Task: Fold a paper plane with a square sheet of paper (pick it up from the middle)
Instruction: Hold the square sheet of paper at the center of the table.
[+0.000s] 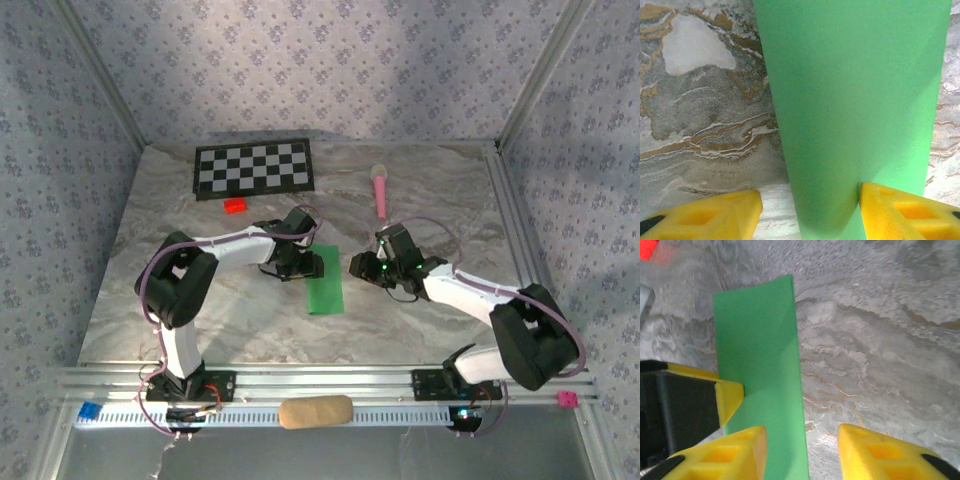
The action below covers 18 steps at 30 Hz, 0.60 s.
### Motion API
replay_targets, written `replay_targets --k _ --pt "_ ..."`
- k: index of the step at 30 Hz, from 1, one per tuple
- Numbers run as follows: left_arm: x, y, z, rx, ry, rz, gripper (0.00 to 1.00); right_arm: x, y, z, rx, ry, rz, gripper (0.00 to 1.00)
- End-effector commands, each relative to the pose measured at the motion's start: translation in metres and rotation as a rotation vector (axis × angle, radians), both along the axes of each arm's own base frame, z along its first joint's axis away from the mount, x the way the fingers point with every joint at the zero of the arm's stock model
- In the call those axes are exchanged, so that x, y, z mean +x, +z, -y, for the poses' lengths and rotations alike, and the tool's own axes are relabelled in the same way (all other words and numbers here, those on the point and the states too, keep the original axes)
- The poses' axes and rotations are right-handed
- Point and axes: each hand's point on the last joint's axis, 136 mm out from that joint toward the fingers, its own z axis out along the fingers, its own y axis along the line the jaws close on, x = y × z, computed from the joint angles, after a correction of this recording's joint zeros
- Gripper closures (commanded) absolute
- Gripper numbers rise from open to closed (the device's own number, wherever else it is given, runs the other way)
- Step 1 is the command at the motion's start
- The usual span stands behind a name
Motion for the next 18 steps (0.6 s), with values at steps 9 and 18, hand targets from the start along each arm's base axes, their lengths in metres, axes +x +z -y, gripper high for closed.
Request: replay_targets --k 9,18 --pt "-0.010 -0.047 -0.021 0.125 -0.009 -0.047 0.41 0.010 -0.003 -0.039 0.071 0.101 -0.046 1.00" --pt "-0.011 -0.049 -0.021 0.128 -0.009 -0.051 0.41 0.013 -0.013 -0.059 0.079 0.151 -0.085 1.00"
